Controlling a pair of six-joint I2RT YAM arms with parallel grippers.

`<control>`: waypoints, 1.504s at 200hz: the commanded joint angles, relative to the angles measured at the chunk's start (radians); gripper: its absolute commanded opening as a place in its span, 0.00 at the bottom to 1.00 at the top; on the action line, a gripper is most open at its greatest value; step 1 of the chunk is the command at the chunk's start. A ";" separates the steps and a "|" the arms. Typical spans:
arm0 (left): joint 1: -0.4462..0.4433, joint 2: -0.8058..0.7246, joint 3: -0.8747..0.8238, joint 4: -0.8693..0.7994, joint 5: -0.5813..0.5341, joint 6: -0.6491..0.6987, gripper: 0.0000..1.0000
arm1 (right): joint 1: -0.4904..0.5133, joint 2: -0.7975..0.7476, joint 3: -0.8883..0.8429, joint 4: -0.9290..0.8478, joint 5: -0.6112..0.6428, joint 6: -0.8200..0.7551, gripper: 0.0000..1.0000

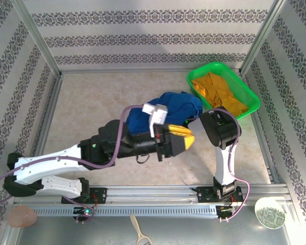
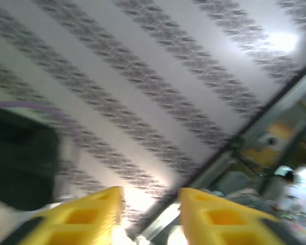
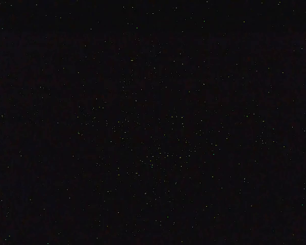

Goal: Fold the inside-out t-shirt

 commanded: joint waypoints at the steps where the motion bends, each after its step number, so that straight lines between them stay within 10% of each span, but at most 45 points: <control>1: 0.116 -0.116 -0.183 -0.130 -0.178 0.063 0.56 | 0.025 -0.013 -0.046 0.040 -0.008 -0.006 0.76; 51: 0.473 -0.206 -0.563 -0.021 0.122 0.081 0.94 | 0.041 0.000 -0.098 0.096 -0.001 0.014 0.75; 104: 0.627 0.051 -0.660 0.251 0.377 0.065 0.98 | 0.059 0.014 -0.093 0.101 -0.002 0.028 0.74; 186: 0.647 0.336 -0.577 0.475 0.440 -0.025 0.96 | 0.071 0.024 -0.091 0.110 -0.004 0.042 0.73; 223: 0.650 0.368 -0.572 0.532 0.436 -0.052 0.78 | 0.073 0.025 -0.092 0.113 -0.006 0.045 0.73; 253: 0.650 0.352 -0.564 0.556 0.443 -0.076 0.00 | 0.072 0.027 -0.093 0.110 -0.004 0.047 0.73; 301: 0.555 0.175 -0.467 0.467 0.477 -0.197 0.00 | 0.059 0.029 -0.053 0.101 -0.018 0.059 0.72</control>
